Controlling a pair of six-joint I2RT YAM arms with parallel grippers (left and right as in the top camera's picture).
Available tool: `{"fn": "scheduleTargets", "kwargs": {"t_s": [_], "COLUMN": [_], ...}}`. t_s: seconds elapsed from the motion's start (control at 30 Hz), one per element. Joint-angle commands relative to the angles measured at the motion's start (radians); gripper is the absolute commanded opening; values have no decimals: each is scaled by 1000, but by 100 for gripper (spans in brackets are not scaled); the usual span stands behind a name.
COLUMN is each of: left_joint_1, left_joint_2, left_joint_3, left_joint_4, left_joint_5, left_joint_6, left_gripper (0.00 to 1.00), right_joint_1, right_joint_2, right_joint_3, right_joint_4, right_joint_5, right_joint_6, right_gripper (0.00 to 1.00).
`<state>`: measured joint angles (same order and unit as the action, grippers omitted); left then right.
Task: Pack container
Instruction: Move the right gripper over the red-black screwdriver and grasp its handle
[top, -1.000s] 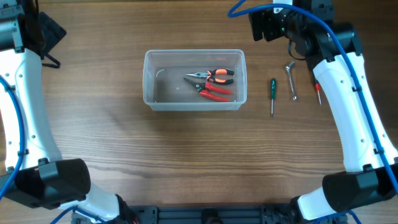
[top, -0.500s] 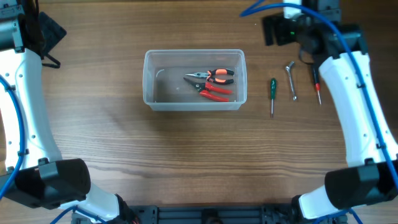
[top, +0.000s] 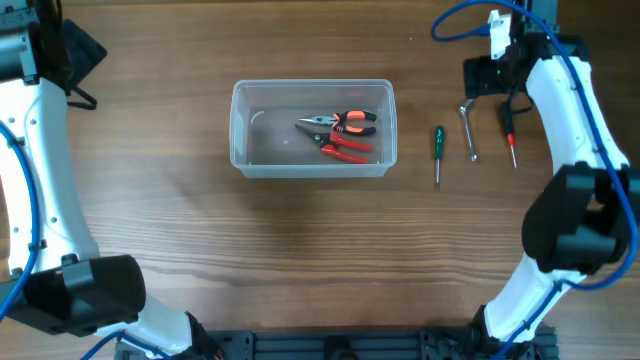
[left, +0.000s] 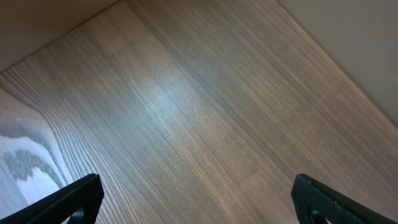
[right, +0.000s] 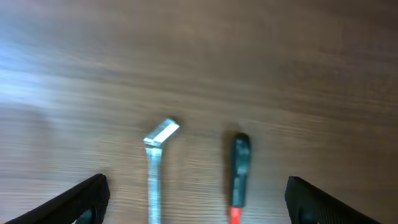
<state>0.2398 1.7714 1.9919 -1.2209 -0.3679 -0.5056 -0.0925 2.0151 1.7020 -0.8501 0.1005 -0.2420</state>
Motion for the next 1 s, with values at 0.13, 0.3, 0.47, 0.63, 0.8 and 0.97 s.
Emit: {"fn": "scheduleTargets", "kwargs": {"t_s": [0.13,0.3,0.47,0.63,0.8,0.97], "left_joint_1": [5,5,5,5,5,5], "left_joint_2": [-4,-4,-4,-4,-4,-4], "left_joint_3": [9,9,9,9,9,9], "left_joint_4": [0,0,0,0,0,0], "left_joint_5": [2,2,2,2,2,2], "left_joint_6": [5,5,5,5,5,5], "left_gripper": [100,100,100,100,100,100], "right_joint_1": [-146,-213,-229,-231,-231,-230], "right_joint_2": [71,81,100,104,104,105], "right_joint_3": [-10,-10,-10,-10,-10,-10], "right_joint_4": [18,40,40,26,23,26], "right_joint_5": [-20,-96,-180,-150,-142,-142], "right_joint_6": [-72,-86,-97,-98,-97,-98], "right_gripper": [91,86,83,85,85,84]}}
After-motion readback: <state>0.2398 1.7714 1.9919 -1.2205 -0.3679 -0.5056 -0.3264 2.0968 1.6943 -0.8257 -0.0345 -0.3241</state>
